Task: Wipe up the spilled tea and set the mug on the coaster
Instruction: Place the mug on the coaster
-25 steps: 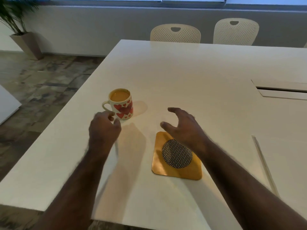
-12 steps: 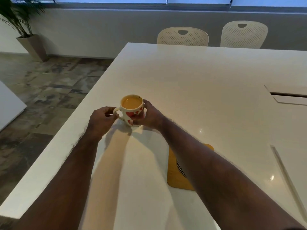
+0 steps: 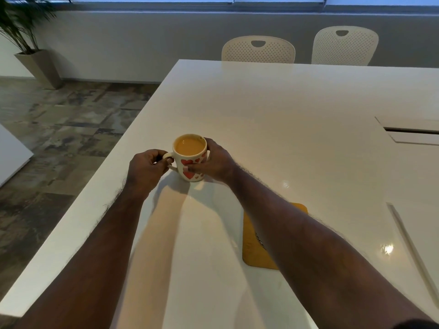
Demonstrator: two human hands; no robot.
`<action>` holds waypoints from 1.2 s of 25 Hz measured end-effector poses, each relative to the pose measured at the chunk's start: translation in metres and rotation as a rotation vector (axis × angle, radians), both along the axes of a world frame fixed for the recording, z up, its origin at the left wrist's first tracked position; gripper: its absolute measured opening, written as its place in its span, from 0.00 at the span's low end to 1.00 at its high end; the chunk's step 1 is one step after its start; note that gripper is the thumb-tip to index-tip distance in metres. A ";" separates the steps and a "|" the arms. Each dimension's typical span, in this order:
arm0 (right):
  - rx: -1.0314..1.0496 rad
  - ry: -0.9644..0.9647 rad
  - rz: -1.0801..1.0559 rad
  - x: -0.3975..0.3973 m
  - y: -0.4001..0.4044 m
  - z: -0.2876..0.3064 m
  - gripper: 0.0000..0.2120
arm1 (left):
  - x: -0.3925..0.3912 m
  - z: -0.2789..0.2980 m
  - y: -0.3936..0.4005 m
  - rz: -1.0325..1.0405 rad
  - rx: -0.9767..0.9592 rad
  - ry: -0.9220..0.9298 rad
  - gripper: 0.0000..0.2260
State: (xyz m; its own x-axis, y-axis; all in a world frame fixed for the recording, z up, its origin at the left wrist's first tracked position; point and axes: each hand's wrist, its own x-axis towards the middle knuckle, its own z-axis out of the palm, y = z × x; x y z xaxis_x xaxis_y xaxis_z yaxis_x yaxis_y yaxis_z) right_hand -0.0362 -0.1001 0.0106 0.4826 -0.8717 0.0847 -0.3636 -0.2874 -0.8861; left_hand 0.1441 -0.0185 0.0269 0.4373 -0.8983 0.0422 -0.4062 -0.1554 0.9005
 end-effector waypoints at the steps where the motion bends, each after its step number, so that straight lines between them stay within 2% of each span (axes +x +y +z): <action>1: -0.017 -0.002 -0.008 -0.003 0.002 0.003 0.39 | -0.002 0.002 0.001 -0.005 -0.004 0.006 0.06; 7: -0.096 0.012 -0.039 -0.041 0.021 0.030 0.39 | -0.032 0.021 0.010 -0.066 -0.054 0.058 0.04; 14: -0.084 0.015 -0.135 -0.117 0.060 0.044 0.41 | -0.096 0.031 0.030 -0.200 -0.075 0.073 0.04; 23: -0.039 0.083 -0.291 -0.188 0.123 0.025 0.44 | -0.162 0.009 0.065 -0.330 -0.040 0.122 0.04; 30: -0.002 0.094 -0.346 -0.202 0.146 0.006 0.44 | -0.175 -0.008 0.079 -0.386 -0.008 0.049 0.06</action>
State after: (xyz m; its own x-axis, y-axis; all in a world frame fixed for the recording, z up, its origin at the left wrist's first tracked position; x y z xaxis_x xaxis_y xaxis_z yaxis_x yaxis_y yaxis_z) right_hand -0.2384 0.0464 0.0169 0.1648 -0.9847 0.0561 -0.5196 -0.1350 -0.8437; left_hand -0.0307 0.0601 0.0185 0.0686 -0.9970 0.0371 -0.3900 0.0075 0.9208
